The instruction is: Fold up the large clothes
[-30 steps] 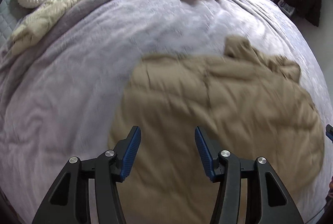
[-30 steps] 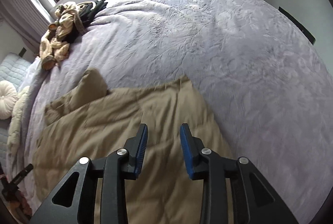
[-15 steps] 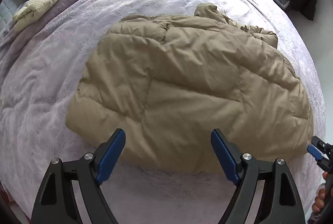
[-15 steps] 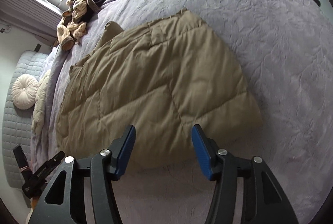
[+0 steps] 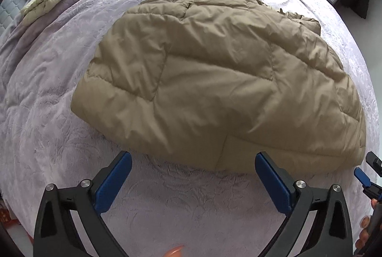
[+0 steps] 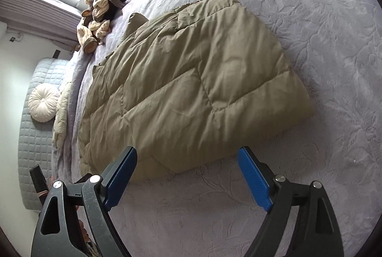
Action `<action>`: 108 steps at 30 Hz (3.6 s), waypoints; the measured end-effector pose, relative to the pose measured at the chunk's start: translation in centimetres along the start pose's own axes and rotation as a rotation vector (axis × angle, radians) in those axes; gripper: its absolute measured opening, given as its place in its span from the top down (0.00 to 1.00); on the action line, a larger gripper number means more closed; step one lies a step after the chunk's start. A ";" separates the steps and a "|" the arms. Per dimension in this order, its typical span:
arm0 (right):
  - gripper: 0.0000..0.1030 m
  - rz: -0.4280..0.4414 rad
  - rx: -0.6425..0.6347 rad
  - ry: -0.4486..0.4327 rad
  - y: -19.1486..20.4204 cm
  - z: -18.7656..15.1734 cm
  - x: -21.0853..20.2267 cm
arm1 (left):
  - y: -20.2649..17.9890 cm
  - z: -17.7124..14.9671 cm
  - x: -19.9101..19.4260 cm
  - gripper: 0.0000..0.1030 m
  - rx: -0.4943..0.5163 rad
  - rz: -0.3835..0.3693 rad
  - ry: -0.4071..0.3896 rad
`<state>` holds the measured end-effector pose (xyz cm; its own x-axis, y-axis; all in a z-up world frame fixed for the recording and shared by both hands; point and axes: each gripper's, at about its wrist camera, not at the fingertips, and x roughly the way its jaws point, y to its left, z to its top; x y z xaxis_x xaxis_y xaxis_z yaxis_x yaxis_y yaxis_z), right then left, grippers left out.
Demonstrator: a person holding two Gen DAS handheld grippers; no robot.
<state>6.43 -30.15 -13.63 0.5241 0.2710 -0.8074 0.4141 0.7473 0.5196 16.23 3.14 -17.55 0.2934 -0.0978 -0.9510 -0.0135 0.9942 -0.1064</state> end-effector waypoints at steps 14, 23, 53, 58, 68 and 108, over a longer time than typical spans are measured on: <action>0.14 0.062 0.209 -0.013 -1.8 -3.8 0.3 | 2.3 -1.4 2.1 0.00 0.009 -0.073 0.058; 0.14 0.112 0.329 0.005 -4.1 -5.6 0.2 | 10.0 -0.6 1.9 0.00 -0.269 -0.371 0.021; 0.13 0.509 0.598 -0.013 -5.4 -2.1 9.9 | 8.7 4.2 10.5 0.00 -0.546 -0.558 -0.027; 0.13 0.508 0.626 -0.039 -5.4 -1.5 11.6 | 8.5 4.8 11.1 0.24 -0.592 -0.556 -0.035; 0.75 0.569 0.659 -0.013 -5.2 -2.7 10.4 | 9.3 4.9 6.1 0.77 -0.429 -0.726 -0.134; 0.39 0.294 0.624 0.138 -5.7 -20.8 -2.4 | 16.6 -11.4 -4.8 0.41 -0.112 -0.384 0.209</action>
<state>-12.67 -22.40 -20.45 0.5980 0.5135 -0.6154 0.6409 0.1548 0.7519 3.69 19.65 -18.09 0.0978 -0.4773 -0.8733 -0.0482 0.8742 -0.4832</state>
